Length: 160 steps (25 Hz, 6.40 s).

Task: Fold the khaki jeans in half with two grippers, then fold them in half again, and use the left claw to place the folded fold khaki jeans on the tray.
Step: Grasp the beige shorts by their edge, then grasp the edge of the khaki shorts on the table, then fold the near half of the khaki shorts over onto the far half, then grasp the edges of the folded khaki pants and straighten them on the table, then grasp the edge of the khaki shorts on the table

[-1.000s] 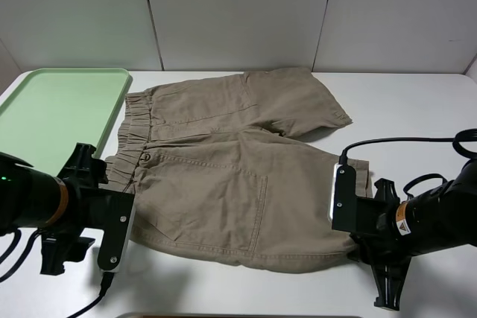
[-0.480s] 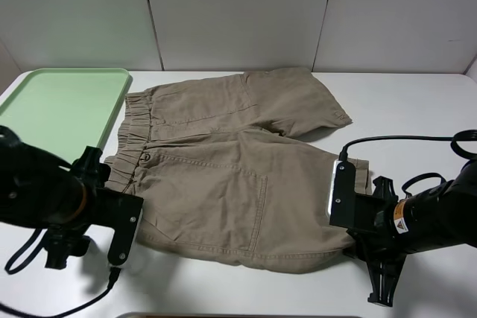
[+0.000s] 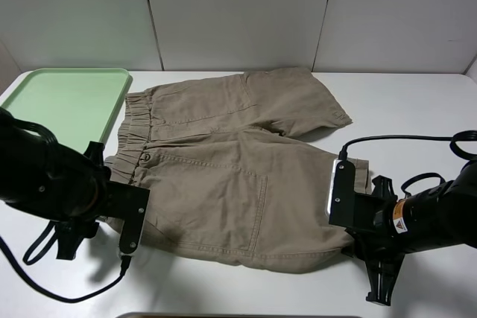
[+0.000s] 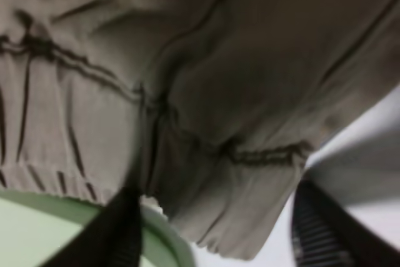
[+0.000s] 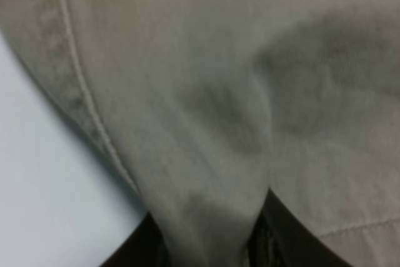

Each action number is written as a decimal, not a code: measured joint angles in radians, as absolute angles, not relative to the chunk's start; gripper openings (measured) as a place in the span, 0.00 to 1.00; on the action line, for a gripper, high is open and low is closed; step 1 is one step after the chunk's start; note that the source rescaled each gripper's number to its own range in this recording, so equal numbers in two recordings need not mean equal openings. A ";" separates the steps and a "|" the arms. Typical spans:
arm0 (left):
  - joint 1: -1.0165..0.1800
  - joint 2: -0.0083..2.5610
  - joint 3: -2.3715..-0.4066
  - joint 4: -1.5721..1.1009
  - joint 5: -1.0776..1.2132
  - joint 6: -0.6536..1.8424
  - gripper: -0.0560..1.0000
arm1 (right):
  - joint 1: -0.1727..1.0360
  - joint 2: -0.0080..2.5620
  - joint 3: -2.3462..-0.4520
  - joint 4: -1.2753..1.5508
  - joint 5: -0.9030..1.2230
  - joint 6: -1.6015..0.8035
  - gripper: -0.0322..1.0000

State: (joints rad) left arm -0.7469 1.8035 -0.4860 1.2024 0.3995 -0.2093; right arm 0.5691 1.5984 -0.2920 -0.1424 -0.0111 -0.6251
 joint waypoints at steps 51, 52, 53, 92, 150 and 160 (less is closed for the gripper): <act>-0.666 1.367 -0.499 1.126 0.406 -0.638 0.05 | 0.427 1.259 -0.369 -0.016 -0.326 -0.169 0.03; -0.652 1.367 -0.499 1.148 0.405 -0.685 0.05 | 0.408 1.259 -0.372 0.013 -0.351 -0.168 0.03; -0.638 1.367 -0.499 1.174 0.402 -0.720 0.05 | 0.394 1.260 -0.380 0.035 -0.362 -0.172 0.03; -0.311 1.662 -0.762 1.760 0.318 -1.276 0.05 | 0.333 1.839 -0.823 0.101 -0.583 -0.263 0.03; -0.555 0.741 -0.795 1.459 0.689 -1.222 0.85 | 0.315 1.340 -0.825 0.196 -0.306 -0.438 1.00; -0.555 0.425 -0.795 0.550 0.725 -0.566 1.00 | 0.315 1.306 -0.825 0.197 -0.244 -0.438 1.00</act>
